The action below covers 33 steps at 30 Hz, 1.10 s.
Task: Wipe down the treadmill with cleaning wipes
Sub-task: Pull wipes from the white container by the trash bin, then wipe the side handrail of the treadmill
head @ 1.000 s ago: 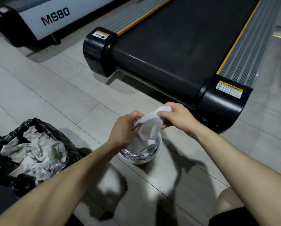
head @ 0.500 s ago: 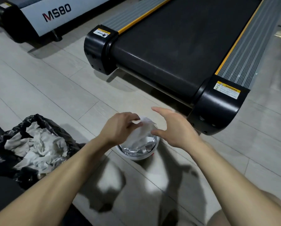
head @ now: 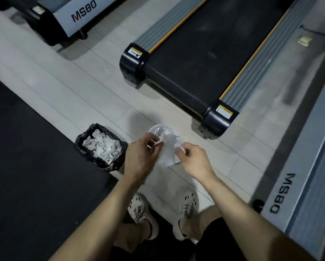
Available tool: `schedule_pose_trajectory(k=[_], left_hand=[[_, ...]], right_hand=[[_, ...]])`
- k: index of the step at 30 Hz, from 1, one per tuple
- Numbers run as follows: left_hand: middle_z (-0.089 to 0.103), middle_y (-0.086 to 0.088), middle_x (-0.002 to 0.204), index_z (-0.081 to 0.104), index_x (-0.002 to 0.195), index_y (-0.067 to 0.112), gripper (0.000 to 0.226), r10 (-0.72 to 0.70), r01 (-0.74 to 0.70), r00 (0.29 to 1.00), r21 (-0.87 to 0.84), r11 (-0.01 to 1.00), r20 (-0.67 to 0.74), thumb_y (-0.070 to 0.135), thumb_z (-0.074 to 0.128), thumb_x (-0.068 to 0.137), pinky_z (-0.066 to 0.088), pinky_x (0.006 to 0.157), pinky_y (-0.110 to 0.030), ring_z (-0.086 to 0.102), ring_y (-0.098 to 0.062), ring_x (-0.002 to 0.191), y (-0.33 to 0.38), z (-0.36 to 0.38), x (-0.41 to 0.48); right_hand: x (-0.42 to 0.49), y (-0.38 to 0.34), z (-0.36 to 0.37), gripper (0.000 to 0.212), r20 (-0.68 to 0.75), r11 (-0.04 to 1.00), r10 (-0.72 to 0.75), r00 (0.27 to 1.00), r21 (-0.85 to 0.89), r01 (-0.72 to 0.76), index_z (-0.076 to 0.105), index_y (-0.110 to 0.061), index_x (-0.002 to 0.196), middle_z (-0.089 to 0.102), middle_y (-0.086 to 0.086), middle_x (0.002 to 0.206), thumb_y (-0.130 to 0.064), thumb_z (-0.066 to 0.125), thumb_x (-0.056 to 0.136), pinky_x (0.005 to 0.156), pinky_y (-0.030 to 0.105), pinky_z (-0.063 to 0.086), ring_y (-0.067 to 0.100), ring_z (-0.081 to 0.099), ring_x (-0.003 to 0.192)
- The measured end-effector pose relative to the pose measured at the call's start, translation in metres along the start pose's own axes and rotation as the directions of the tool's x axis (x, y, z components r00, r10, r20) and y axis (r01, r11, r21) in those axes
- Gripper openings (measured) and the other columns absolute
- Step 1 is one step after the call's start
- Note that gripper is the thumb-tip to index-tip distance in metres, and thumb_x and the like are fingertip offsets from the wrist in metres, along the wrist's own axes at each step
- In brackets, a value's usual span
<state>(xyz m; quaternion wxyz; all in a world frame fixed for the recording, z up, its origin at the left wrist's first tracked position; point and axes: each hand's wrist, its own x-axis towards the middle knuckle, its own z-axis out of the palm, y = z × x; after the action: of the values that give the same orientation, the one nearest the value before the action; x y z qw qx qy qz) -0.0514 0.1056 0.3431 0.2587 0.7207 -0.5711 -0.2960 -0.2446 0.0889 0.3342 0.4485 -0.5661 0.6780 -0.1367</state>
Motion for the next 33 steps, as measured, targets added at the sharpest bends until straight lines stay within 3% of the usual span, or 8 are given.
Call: schedule_pose_trajectory(k=[3,7,11,14,17,22,29,33], left_hand=[[0.075,0.016,0.089,0.074,0.105,0.032,0.015,0.086,-0.087,0.996,0.049,0.995,0.029,0.045,0.076,0.097,0.062,0.067,-0.031,0.069,0.003,0.073,0.049,-0.06,-0.041],[0.066,0.015,0.134,0.069,0.139,0.03,0.042,0.277,-0.282,0.914,-0.025,0.959,0.296,0.022,0.074,0.098,0.061,0.09,-0.024,0.067,0.001,0.109,0.098,-0.12,-0.092],[0.058,0.013,0.151,0.067,0.142,0.029,0.049,0.402,-0.494,0.799,0.106,0.863,0.447,0.011,0.061,0.097,0.055,0.104,-0.03,0.062,-0.009,0.129,0.133,-0.163,-0.141],[0.069,0.004,0.137,0.073,0.129,0.026,0.039,0.422,-0.634,0.734,0.314,0.706,0.532,0.022,0.069,0.091,0.062,0.084,-0.04,0.072,-0.023,0.111,0.151,-0.185,-0.183],[0.072,0.001,0.114,0.075,0.118,0.025,0.033,0.421,-0.759,0.629,0.396,0.518,0.654,0.027,0.073,0.085,0.061,0.067,-0.04,0.076,-0.027,0.093,0.182,-0.189,-0.215],[0.059,0.004,0.141,0.058,0.145,0.029,0.041,0.445,-0.858,0.504,0.369,0.358,0.74,0.033,0.048,0.105,0.05,0.103,-0.036,0.061,-0.022,0.128,0.266,-0.151,-0.247],[0.061,0.002,0.131,0.06,0.138,0.028,0.038,0.484,-0.944,0.33,0.286,0.164,0.811,0.034,0.046,0.104,0.055,0.094,-0.04,0.063,-0.028,0.125,0.409,-0.029,-0.307],[0.063,-0.001,0.132,0.061,0.141,0.026,0.039,0.547,-0.951,0.294,0.297,0.085,0.784,0.036,0.048,0.106,0.054,0.094,-0.041,0.066,-0.03,0.12,0.499,0.057,-0.357]], right_hand=[[-0.059,-0.054,-0.028,0.039,0.028,0.989,0.027,0.999,0.146,-0.031,0.061,-0.018,0.075,0.061,-0.005,0.067,-0.042,0.056,0.106,0.063,0.034,0.045,0.013,0.06,0.061],[-0.131,-0.109,-0.063,0.047,0.093,0.851,0.109,0.99,0.506,-0.142,0.073,-0.025,0.104,0.077,0.011,0.102,-0.069,0.058,0.097,0.093,0.046,0.061,0.027,0.079,0.089],[-0.213,-0.114,-0.093,0.017,-0.197,0.923,0.154,0.968,0.379,-0.069,0.067,-0.026,0.093,0.07,-0.006,0.083,-0.038,0.079,0.092,0.068,0.034,0.053,0.019,0.065,0.075],[-0.299,-0.102,-0.122,0.011,-0.329,0.946,0.217,0.919,0.303,-0.115,0.064,-0.025,0.094,0.064,-0.005,0.074,-0.027,0.074,0.097,0.055,0.025,0.042,0.013,0.054,0.062],[-0.379,-0.072,-0.161,0.012,-0.441,0.979,0.195,0.876,0.135,-0.149,0.062,-0.026,0.107,0.058,-0.006,0.064,-0.031,0.07,0.099,0.057,0.034,0.038,0.013,0.055,0.06],[-0.48,-0.009,-0.231,0.012,-0.57,0.973,0.223,0.791,0.081,-0.217,0.055,-0.026,0.1,0.059,-0.006,0.068,-0.035,0.063,0.103,0.057,0.04,0.039,0.022,0.057,0.066],[-0.576,0.116,-0.324,0.011,-0.712,0.944,0.316,0.627,0.168,-0.284,0.061,-0.027,0.102,0.07,-0.001,0.073,-0.038,0.058,0.1,0.068,0.045,0.054,0.019,0.066,0.069],[-0.614,0.202,-0.387,0.011,-0.727,0.942,0.298,0.619,0.116,-0.316,0.069,-0.026,0.105,0.075,0.0,0.083,-0.031,0.06,0.101,0.07,0.043,0.053,0.027,0.07,0.08]])
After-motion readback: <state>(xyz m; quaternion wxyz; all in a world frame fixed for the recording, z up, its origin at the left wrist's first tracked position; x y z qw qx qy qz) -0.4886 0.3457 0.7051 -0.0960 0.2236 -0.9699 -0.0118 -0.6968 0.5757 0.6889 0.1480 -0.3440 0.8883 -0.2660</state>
